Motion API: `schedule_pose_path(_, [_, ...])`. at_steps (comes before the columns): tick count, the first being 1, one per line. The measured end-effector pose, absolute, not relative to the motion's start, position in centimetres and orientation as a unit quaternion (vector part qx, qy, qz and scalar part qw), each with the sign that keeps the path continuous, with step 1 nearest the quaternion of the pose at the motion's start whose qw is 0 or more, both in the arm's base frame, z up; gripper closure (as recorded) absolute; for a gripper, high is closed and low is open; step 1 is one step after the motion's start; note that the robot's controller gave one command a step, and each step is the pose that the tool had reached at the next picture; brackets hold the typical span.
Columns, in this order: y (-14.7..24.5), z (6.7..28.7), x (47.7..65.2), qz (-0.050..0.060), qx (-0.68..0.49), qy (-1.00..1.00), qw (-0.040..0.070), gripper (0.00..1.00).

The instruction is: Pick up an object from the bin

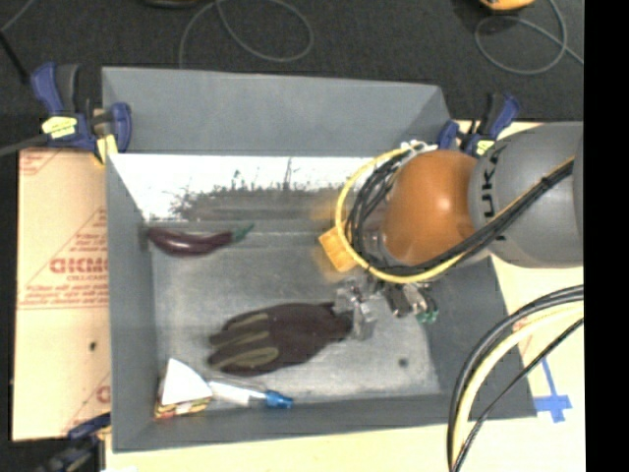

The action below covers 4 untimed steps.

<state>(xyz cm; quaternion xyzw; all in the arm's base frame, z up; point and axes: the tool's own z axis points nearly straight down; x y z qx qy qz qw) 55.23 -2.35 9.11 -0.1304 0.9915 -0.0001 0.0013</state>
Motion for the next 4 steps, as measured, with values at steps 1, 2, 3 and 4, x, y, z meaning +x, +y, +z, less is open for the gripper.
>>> schedule_pose_path(1, [-2.3, 11.7, 56.4, -0.002, -0.164, 0.986, 0.008, 1.0])
schedule_pose_path(2, [-3.8, 15.8, 55.6, 0.0, -0.003, 1.0, 0.003, 1.0])
schedule_pose_path(3, [-2.0, 13.3, 56.5, -0.002, -0.044, 0.999, 0.012, 1.0])
schedule_pose_path(4, [-1.8, 13.6, 54.3, 0.001, -0.141, 0.99, -0.003, 1.0])
